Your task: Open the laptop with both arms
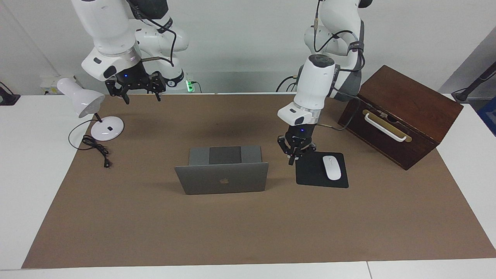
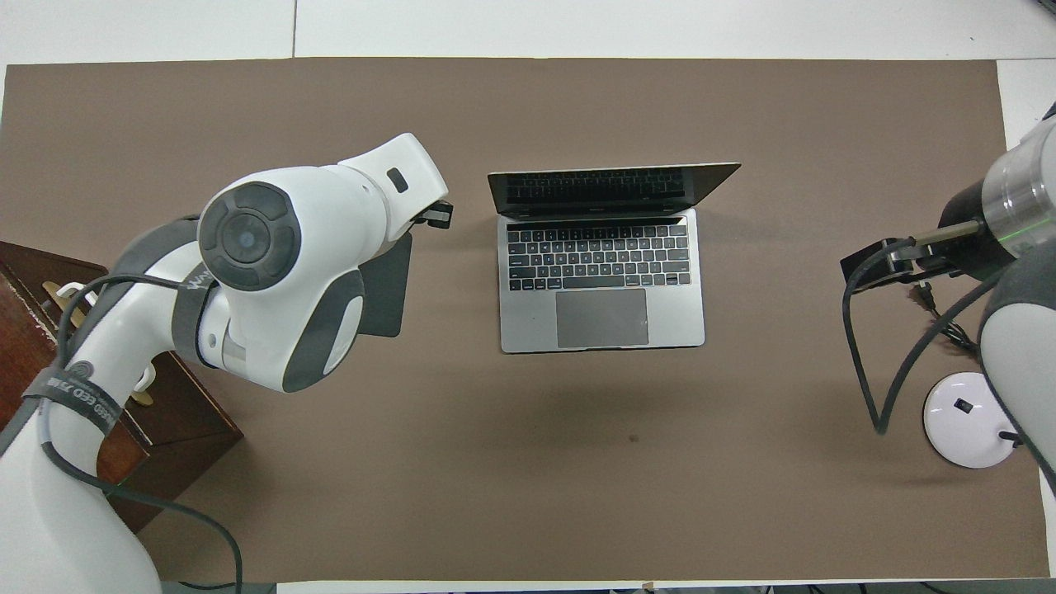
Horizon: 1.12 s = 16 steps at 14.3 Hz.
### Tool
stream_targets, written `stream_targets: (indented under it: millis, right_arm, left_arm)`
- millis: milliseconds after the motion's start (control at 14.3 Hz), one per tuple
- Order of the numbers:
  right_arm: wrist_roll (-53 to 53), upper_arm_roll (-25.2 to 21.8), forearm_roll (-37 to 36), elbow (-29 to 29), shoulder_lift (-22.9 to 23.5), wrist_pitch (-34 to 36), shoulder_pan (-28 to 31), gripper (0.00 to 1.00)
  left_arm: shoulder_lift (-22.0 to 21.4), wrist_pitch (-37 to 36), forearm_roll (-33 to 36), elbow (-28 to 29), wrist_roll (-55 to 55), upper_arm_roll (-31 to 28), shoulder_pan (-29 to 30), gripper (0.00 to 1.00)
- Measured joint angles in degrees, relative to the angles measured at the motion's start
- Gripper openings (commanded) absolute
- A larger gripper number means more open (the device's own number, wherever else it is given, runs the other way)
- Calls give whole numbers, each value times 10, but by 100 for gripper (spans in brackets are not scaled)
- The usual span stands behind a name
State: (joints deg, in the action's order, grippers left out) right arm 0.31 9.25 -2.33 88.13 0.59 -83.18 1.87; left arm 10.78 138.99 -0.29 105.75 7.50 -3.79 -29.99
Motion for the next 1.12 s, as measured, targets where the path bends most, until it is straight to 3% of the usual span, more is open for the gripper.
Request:
stream_targets:
  millis: [419,1117]
  right_arm:
    - [0,-26,0,0,-2,-1,0,100]
    - [0,-45,1,4,-1,33,-10,100]
  left_arm:
    - [-24,-127,-40,-64,-82,-4,64,0]
    - [-94,-322,-42,-100,-202,-10,203,0]
